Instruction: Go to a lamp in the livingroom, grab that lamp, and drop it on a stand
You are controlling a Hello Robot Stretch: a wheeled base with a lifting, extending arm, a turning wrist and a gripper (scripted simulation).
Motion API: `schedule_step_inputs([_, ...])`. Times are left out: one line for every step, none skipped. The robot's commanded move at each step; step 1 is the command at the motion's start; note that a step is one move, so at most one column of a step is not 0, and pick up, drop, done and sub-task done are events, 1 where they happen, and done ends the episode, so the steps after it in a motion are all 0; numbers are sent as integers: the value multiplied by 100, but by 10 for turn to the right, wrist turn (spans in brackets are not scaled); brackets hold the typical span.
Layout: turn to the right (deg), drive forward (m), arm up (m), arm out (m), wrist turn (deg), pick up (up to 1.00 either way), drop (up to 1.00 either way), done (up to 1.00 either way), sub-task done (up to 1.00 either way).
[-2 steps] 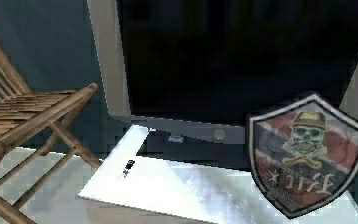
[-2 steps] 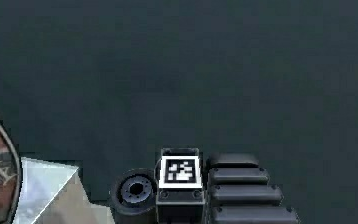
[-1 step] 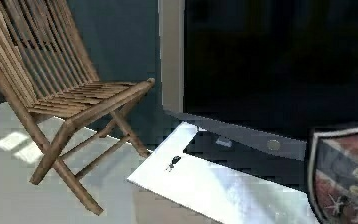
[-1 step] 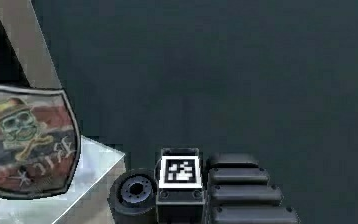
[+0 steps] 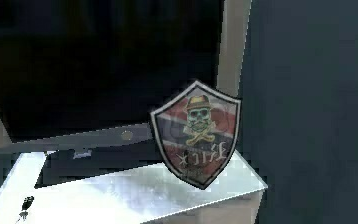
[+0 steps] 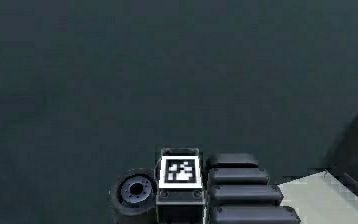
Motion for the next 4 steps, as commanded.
schedule_step_inputs([180, 0, 0, 0, 0, 0, 0, 0, 0])
schedule_step_inputs([-450, 0, 0, 0, 0, 0, 0, 0, 0])
schedule_step_inputs([-90, 0, 0, 0, 0, 0, 0, 0, 0])
schedule_step_inputs([360, 0, 0, 0, 0, 0, 0, 0, 0])
